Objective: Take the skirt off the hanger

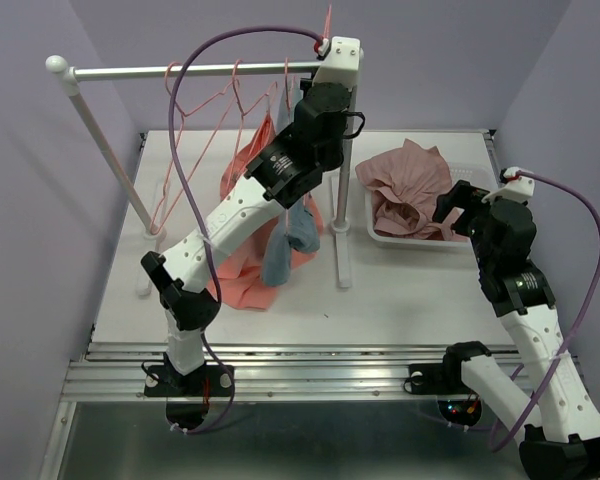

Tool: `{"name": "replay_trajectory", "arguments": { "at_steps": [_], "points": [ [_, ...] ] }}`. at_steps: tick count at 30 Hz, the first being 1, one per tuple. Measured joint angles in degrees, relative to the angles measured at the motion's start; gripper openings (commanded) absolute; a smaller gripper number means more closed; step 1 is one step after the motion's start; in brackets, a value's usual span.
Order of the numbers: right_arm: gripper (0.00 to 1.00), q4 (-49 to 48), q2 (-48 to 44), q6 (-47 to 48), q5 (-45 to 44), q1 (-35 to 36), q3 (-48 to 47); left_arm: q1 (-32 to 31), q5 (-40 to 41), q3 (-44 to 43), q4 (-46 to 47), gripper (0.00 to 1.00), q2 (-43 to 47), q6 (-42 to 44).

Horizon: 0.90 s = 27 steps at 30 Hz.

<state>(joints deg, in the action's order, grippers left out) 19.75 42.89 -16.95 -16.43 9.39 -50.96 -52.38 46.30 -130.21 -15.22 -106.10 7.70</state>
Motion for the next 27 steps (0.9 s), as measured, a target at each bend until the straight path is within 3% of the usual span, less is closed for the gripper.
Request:
{"name": "replay_trajectory", "arguments": {
  "at_steps": [14, 27],
  "points": [
    [1.00, 0.9, -0.2, 0.0, -0.6, 0.0, 0.2, 1.5, -2.8, 0.6, -0.5, 0.00, -2.1, -5.5],
    [1.00, 1.4, -0.9, 0.0, -1.0, 0.0, 0.2, 1.9, -4.3, 6.9, 0.6, 0.00, -0.9, -10.6]
  ]
}}
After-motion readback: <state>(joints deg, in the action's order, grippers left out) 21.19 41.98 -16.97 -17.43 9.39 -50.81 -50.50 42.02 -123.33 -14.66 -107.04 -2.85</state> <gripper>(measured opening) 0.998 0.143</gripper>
